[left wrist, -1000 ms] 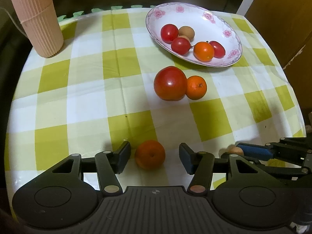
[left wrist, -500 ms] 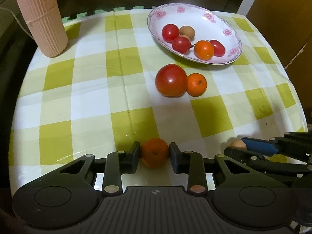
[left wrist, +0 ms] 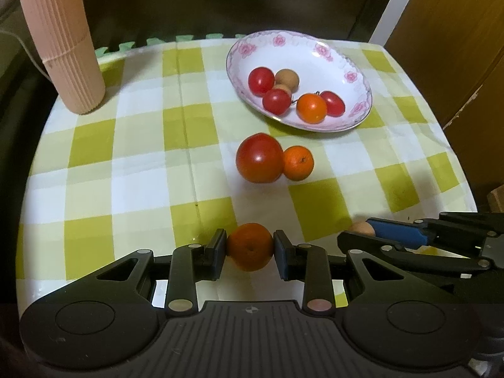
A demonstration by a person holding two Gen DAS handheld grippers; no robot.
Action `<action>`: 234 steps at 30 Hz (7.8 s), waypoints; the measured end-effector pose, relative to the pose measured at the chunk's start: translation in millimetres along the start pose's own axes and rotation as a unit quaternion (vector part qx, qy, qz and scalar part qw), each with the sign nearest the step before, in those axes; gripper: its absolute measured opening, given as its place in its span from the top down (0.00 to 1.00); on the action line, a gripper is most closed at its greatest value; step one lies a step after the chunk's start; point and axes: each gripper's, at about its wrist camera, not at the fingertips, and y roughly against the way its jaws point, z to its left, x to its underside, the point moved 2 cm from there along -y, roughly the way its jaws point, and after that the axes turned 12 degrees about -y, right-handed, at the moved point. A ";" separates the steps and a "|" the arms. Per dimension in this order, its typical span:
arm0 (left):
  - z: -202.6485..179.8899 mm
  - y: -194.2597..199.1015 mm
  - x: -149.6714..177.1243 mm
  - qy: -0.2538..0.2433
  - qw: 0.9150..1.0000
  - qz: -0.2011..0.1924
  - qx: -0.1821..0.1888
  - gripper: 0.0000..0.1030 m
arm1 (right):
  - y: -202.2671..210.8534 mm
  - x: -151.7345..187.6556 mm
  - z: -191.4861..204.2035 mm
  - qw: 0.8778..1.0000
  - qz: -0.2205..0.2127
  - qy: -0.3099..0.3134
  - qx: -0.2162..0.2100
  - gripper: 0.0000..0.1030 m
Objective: Organize fruits
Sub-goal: 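Carry the mandarin and brown fruit toward the white flowered bowl, then lower both held fruits over the inside of the bowl, then open the left gripper to drop the mandarin into the bowl, then open the right gripper to drop the brown fruit into the bowl, then move the right gripper to the last mandarin and grasp it, then grasp the large red tomato with the left gripper while the right holds the mandarin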
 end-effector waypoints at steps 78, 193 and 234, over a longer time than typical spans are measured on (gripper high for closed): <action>2.0 -45.8 -126.0 -0.029 0.998 -0.053 -0.026 0.63 | -34.2 -129.7 -39.0 0.994 -0.075 -0.072 -0.018 0.77; 32.0 -33.8 -67.5 -0.038 0.999 -0.001 0.015 0.29 | -71.7 -58.9 5.7 0.993 -0.018 0.111 -0.049 0.70; -3.9 -48.4 -45.6 -0.028 0.999 0.013 0.010 0.47 | -36.4 -26.4 -34.0 1.000 -0.011 0.021 -0.002 0.71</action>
